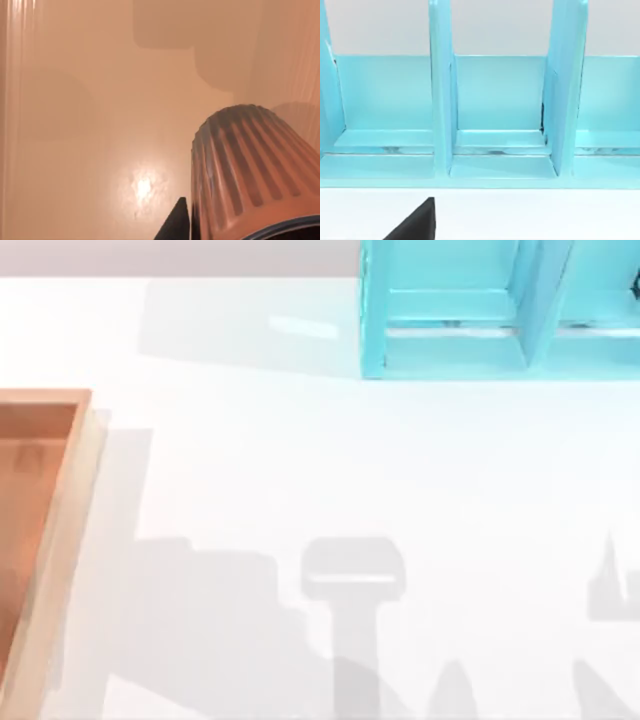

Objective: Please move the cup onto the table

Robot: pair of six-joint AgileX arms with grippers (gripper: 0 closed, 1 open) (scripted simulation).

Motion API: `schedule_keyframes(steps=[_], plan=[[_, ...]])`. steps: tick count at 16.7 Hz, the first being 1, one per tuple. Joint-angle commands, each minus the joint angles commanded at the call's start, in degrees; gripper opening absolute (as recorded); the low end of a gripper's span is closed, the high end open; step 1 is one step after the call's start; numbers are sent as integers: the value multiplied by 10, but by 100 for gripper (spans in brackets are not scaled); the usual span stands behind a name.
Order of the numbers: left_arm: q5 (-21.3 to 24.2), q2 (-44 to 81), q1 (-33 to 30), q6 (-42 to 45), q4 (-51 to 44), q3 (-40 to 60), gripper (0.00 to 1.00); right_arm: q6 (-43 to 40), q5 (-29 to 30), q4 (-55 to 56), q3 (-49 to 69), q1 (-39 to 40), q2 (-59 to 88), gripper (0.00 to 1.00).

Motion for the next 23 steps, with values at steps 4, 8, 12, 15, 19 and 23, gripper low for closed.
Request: schedule_keyframes(steps=[4, 8, 12, 15, 19, 23], plan=[[3, -19, -101, -70, -110, 43, 0, 0, 0, 0, 0, 0, 0, 100], [7, -38, -175, -104, -183, 56, 0, 0, 0, 0, 0, 0, 0, 100], [7, -40, -179, -106, -187, 57, 0, 0, 0, 0, 0, 0, 0, 100], [7, -31, -184, -112, -188, 61, 0, 0, 0, 0, 0, 0, 0, 100], [5, 10, -269, -196, -195, 108, 0, 0, 0, 0, 0, 0, 0, 100], [4, 70, -400, -324, -203, 171, 0, 0, 0, 0, 0, 0, 0, 100]])
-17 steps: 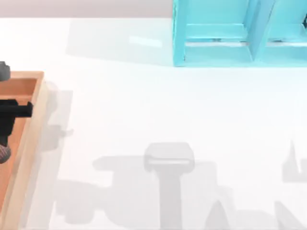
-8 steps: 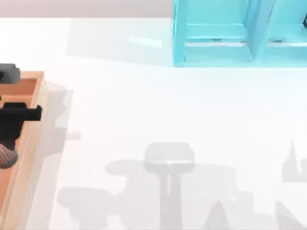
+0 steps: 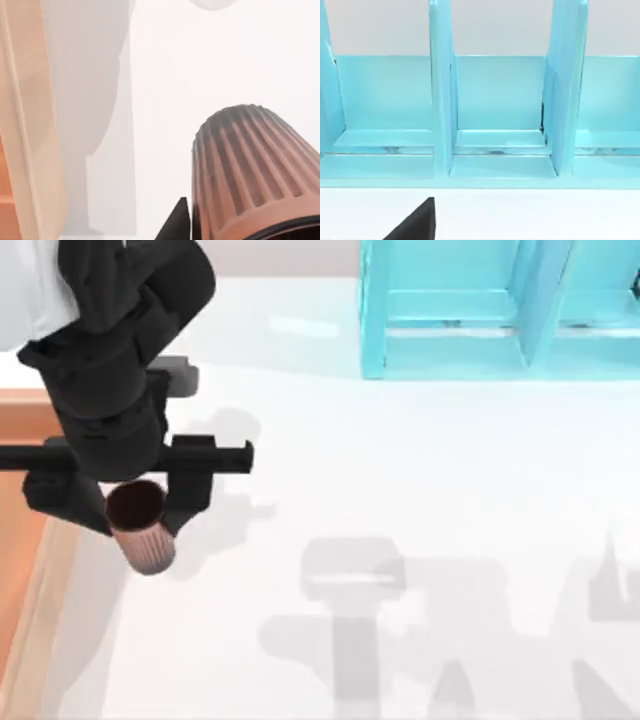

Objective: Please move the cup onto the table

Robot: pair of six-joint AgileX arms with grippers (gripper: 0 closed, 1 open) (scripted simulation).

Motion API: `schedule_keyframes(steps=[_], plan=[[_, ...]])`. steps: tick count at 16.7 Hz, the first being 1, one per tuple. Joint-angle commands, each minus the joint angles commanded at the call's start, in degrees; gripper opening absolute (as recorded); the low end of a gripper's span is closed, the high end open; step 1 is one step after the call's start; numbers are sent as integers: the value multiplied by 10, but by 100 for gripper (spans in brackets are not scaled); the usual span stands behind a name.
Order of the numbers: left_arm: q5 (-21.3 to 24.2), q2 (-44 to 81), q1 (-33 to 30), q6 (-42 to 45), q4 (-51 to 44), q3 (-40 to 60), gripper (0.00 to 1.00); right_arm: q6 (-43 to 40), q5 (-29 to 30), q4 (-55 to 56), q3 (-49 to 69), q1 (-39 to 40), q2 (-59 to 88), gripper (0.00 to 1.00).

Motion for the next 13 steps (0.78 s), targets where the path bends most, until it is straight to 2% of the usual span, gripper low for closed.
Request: schedule_keyframes(steps=[4, 6, 8, 13], plan=[[1, 53, -133, -134, -2, 57, 0, 0, 0, 0, 0, 0, 0, 100], [1, 71, -178, -179, -2, 77, 0, 0, 0, 0, 0, 0, 0, 100], [1, 77, -199, -200, 1, 85, 0, 0, 0, 0, 0, 0, 0, 100], [1, 76, -198, -201, 3, 81, 0, 0, 0, 0, 0, 0, 0, 100]])
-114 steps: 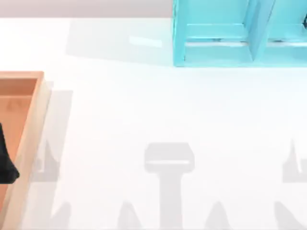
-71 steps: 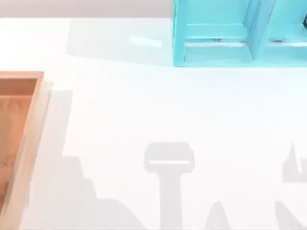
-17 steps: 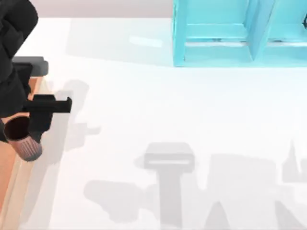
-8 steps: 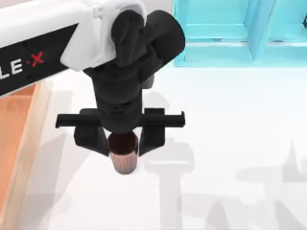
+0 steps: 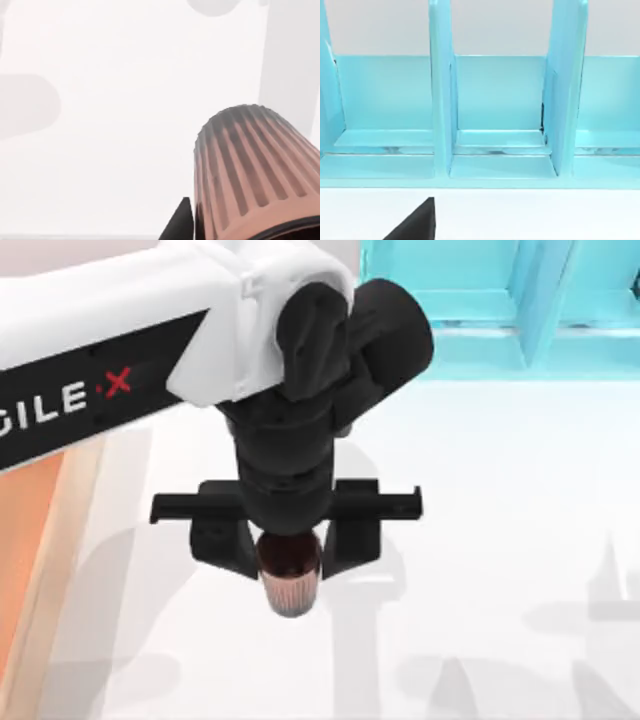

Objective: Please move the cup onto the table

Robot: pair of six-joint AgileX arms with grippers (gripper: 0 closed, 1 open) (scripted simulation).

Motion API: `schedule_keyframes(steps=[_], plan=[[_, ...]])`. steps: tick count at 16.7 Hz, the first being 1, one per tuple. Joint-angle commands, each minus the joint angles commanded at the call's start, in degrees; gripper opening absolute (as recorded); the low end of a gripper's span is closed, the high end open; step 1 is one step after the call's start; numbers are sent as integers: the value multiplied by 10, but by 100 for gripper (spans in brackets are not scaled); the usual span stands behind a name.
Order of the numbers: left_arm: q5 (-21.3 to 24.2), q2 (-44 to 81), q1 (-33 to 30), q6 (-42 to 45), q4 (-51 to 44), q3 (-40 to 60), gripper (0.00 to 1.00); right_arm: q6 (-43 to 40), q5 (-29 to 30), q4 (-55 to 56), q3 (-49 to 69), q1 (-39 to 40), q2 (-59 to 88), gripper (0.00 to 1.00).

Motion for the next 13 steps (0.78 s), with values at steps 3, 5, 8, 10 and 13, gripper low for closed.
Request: schedule_keyframes(steps=[3, 5, 8, 10, 13], plan=[[0, 4, 1, 0, 37, -32, 0, 0, 0, 0, 0, 0, 0, 100], [-1, 8, 0, 2, 73, -63, 0, 0, 0, 0, 0, 0, 0, 100], [0, 17, 0, 2, 129, -111, 0, 0, 0, 0, 0, 0, 0, 100], [0, 19, 0, 3, 142, -123, 0, 0, 0, 0, 0, 0, 0, 100], [0, 19, 0, 3, 142, -123, 0, 0, 0, 0, 0, 0, 0, 100]])
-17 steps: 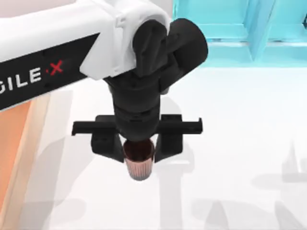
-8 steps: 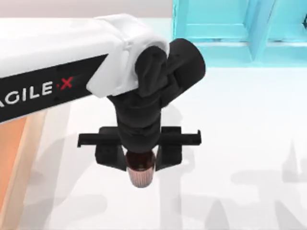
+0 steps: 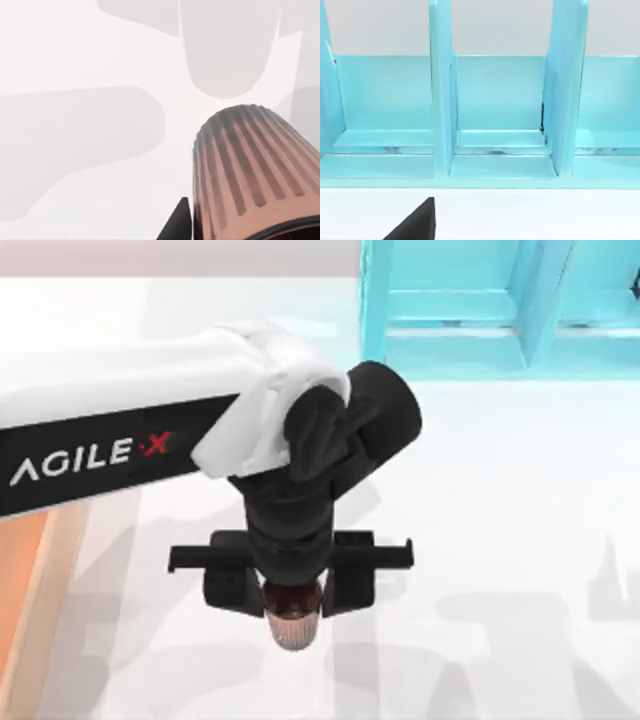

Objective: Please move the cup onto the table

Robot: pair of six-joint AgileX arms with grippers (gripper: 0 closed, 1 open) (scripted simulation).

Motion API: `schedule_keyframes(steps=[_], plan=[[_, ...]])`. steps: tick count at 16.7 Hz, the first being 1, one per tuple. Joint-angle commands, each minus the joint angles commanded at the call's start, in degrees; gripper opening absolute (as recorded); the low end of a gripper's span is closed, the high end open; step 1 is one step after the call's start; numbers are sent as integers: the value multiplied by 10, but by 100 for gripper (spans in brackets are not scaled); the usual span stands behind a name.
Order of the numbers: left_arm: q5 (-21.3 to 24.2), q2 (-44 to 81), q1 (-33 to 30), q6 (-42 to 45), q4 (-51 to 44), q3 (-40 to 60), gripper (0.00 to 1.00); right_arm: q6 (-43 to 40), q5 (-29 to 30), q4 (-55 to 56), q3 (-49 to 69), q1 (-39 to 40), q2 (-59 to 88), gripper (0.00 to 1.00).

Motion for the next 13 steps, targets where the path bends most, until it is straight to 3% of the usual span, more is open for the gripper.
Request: schedule_keyframes(steps=[13], plan=[[0, 0, 0, 0, 0, 0, 98, 0, 0, 0, 0, 0, 0, 100]])
